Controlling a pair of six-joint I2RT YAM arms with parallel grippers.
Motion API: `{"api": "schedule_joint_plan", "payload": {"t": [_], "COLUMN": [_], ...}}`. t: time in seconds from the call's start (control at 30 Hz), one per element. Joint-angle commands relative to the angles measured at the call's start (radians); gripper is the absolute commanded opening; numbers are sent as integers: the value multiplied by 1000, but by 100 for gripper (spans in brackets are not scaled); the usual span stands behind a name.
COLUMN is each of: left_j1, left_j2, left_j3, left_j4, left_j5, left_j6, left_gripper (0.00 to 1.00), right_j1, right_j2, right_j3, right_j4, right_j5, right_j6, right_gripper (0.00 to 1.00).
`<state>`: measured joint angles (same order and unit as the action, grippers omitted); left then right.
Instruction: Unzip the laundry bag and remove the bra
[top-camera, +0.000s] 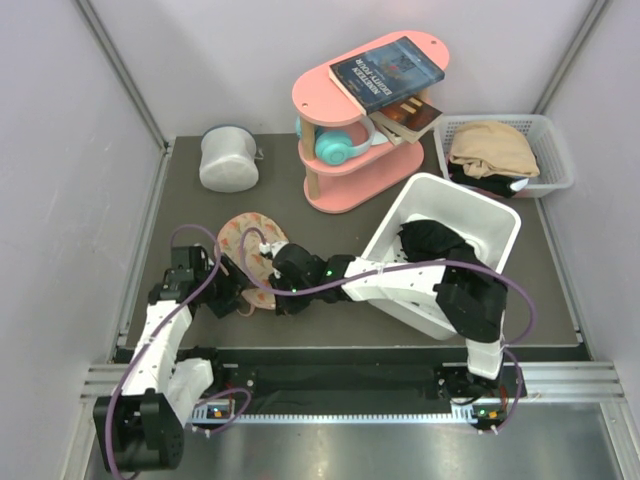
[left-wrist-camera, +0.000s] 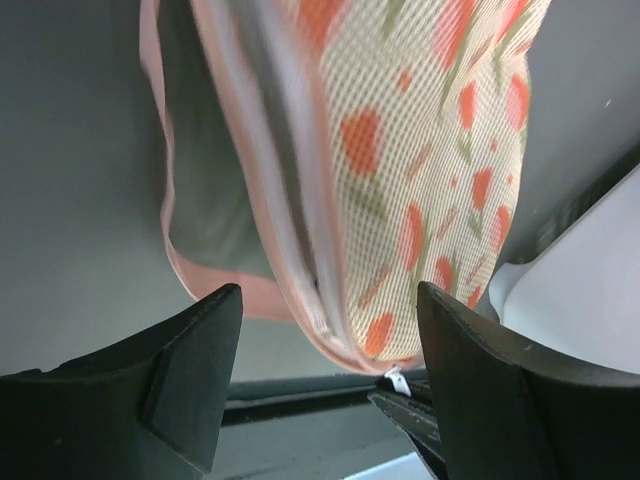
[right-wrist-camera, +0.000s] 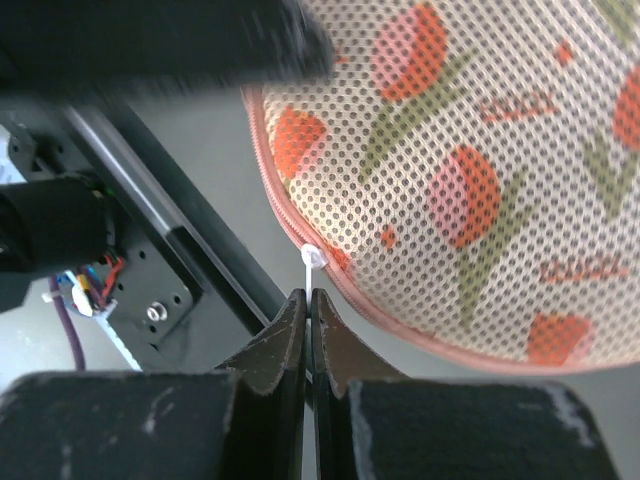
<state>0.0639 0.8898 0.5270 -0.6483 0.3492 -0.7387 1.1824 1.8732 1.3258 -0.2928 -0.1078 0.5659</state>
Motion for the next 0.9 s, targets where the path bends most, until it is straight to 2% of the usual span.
{"api": "schedule_joint_plan", "payload": {"t": [0.0, 0.17, 0.23, 0.27, 0.3, 0.37, 0.4, 0.5, 0.87], "left_j1": [1, 2, 1, 1, 2, 1, 2, 1, 2], "left_j2": [-51, -8, 3, 11, 14, 26, 31, 47, 129], "left_j3": [-41, -42, -47, -50, -50, -48, -47, -42, 11], "left_j4": [-27, 2, 18, 33, 36, 45, 52, 65, 78], "left_j5": [36, 45, 47, 48, 47, 43, 45, 43, 11], "left_j6": [-57, -50, -53, -54, -56, -57, -56, -53, -2], "left_gripper": [75, 71, 61, 54, 41, 29, 16, 1, 0], "right_j1": [11, 25, 28, 26, 26, 26, 28, 26, -3], "right_j2": [49, 92, 98, 99, 98, 96, 95, 92, 37], "right_j3": [101, 153, 159, 162, 161, 161, 159, 153, 50], "right_j4": [11, 0, -2, -3, -5, -8, -9, -12, 10], "right_j5": [-30, -53, -56, -56, -55, -52, -52, -50, -36], "right_j6": [-31, -40, -44, -44, -44, -49, -47, -47, -14], "right_gripper": [0, 0, 0, 0, 0, 0, 0, 0, 0]}}
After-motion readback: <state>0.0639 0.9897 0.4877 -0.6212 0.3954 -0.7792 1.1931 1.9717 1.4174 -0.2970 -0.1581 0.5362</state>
